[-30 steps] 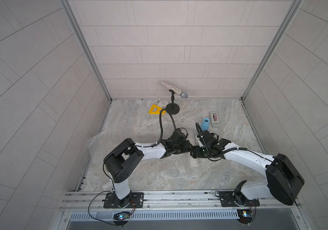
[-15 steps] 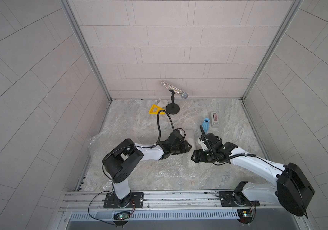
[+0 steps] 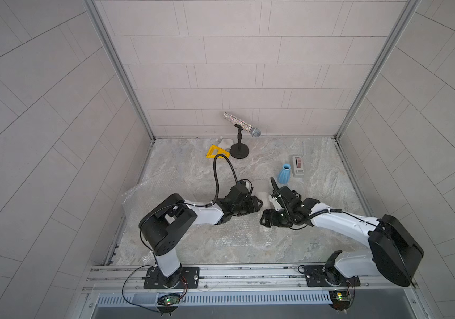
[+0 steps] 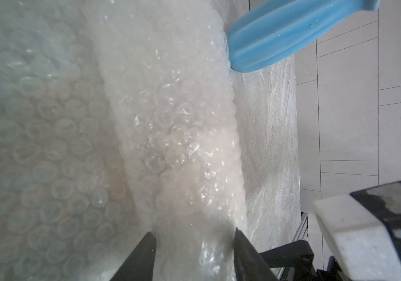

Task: Wrap vases in bubble wrap
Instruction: Wrap the vase in bubble wrap.

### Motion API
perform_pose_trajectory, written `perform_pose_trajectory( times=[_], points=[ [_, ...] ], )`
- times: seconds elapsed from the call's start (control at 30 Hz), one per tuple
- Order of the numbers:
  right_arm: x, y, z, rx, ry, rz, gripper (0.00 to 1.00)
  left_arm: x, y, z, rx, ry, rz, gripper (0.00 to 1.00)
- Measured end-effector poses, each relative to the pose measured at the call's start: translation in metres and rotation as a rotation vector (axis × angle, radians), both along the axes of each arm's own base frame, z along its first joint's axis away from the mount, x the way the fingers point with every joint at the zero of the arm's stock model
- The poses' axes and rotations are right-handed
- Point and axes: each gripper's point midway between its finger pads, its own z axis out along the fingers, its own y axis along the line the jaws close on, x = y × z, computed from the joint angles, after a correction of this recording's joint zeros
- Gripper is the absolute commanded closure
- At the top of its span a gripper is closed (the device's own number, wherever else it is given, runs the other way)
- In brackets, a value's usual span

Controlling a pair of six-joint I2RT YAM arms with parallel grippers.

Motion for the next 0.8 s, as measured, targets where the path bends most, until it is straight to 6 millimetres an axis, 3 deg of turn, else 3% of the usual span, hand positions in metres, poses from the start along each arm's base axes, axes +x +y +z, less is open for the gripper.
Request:
perform_pose_trajectory(
  times=[0.23,0.33,0.47,0.8],
  points=[
    [0.003,-0.005,-0.002,-0.042,-0.032,0.009,0.23,0.001,0.016,-0.005,0.044,0.023,0.024,0.15],
    [0.003,-0.008,-0.004,-0.062,-0.037,0.01,0.23,0.0,0.026,-0.003,0.075,0.034,0.042,0.11],
    [0.003,-0.009,-0.003,-0.083,-0.05,0.018,0.23,0.0,0.034,0.007,0.089,0.023,0.064,0.11],
    [0.004,-0.012,-0.003,-0.126,-0.08,0.031,0.24,-0.013,0.019,0.013,0.072,0.036,0.043,0.36]
  ],
)
